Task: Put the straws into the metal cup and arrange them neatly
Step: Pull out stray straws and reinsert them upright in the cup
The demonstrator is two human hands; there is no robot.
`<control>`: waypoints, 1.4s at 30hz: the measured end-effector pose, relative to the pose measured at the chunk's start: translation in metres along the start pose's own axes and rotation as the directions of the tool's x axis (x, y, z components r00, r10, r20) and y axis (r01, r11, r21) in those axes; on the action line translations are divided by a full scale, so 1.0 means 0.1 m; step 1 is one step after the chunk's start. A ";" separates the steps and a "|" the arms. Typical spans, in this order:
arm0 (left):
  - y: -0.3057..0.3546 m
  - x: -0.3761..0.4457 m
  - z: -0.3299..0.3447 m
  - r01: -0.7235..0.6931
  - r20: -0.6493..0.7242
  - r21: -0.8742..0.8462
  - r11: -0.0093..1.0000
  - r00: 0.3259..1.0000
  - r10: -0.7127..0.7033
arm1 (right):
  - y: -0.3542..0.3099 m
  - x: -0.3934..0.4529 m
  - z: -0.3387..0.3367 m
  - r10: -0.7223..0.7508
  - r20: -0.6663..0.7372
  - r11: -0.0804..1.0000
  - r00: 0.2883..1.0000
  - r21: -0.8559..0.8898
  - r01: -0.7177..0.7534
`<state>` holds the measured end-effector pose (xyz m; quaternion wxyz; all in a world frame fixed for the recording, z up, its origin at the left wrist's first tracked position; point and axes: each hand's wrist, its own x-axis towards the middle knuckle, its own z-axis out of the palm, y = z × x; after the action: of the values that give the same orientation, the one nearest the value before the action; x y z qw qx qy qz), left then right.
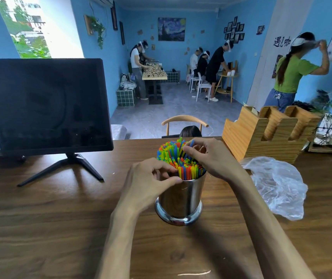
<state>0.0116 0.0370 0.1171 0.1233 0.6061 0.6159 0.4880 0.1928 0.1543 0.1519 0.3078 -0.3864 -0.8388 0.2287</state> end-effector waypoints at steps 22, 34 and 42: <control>-0.08 -0.06 0.00 -0.159 -0.194 0.095 0.983 0.965 0.175 | -0.09 -0.15 0.15 -0.215 -0.079 0.975 0.973 0.038 0.219; -0.11 -0.07 -0.02 -0.106 -0.115 -0.020 0.994 0.988 0.103 | -0.08 -0.19 0.19 -0.184 0.087 0.981 0.979 0.075 0.178; -0.13 -0.04 -0.01 -0.073 -0.097 0.000 0.997 0.993 0.072 | -0.07 -0.24 0.22 -0.241 0.032 0.962 0.970 0.141 0.235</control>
<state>0.0035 0.0354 0.1061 0.0763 0.6034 0.5980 0.5220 0.1863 0.1274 0.1326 0.3380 -0.2551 -0.8689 0.2563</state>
